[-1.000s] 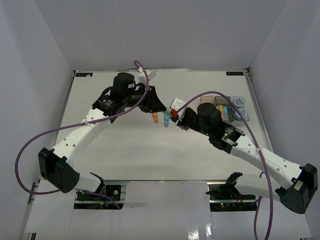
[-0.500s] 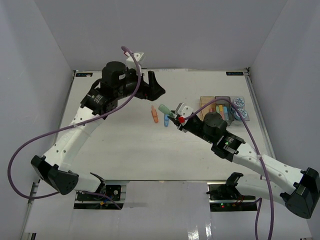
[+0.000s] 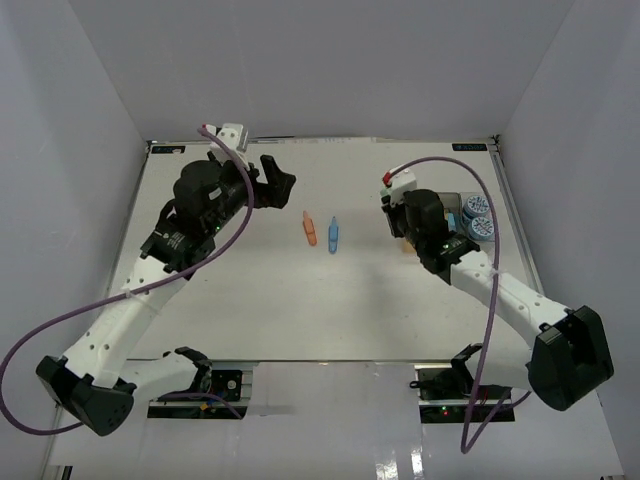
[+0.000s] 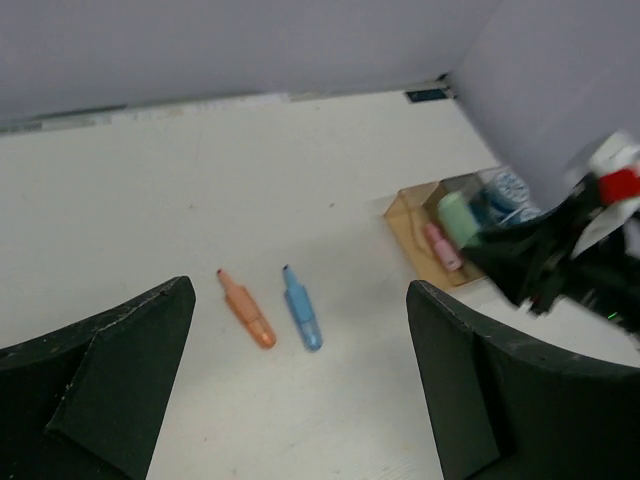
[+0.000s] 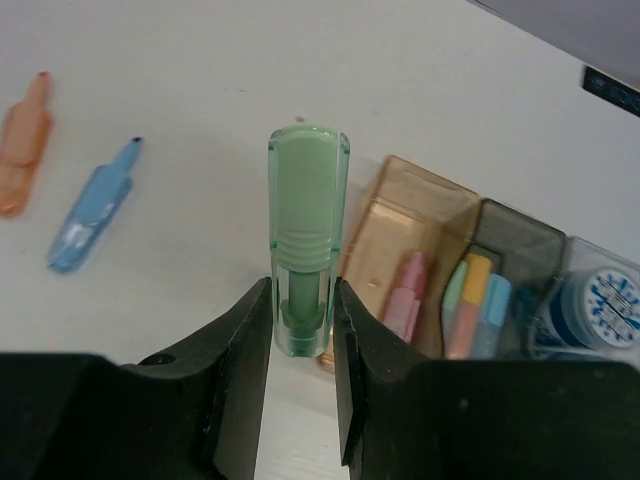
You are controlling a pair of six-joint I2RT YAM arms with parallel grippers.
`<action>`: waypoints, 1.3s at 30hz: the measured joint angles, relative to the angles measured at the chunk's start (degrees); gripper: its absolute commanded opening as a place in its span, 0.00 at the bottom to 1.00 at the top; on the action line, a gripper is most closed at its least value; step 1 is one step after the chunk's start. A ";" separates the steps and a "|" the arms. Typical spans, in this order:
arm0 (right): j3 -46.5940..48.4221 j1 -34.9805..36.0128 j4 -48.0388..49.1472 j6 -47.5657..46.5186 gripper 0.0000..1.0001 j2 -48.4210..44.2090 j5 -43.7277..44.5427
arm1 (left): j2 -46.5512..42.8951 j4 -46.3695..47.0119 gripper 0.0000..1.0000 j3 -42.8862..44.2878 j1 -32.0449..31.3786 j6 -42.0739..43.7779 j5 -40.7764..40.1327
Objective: Sort the stationery into containers
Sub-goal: Place the pen in the storage box.
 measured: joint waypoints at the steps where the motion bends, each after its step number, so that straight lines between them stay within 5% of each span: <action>1: 1.79 -2.45 -1.22 1.31 0.08 1.51 0.83 | 0.33 0.35 0.98 -2.16 0.28 0.17 -0.90; 10: 12.57 -14.12 -9.05 10.01 0.09 15.54 0.90 | 1.73 3.89 0.98 -20.52 7.76 0.68 -5.51; 19: 14.91 -16.94 -12.26 15.08 0.22 28.57 0.79 | 2.36 5.66 0.98 -21.59 9.25 1.14 -7.54; 25: 14.93 -17.18 -13.00 16.83 0.54 28.89 1.64 | 2.32 5.73 0.98 -21.59 9.27 1.27 -8.39; 33: 14.95 -15.65 -15.69 18.16 0.61 23.15 2.45 | 2.58 5.57 0.98 -21.59 9.27 1.27 -8.52; 39: 15.72 -6.01 -14.88 21.03 0.64 18.95 2.62 | 3.06 4.90 0.98 -21.59 9.27 1.25 -8.76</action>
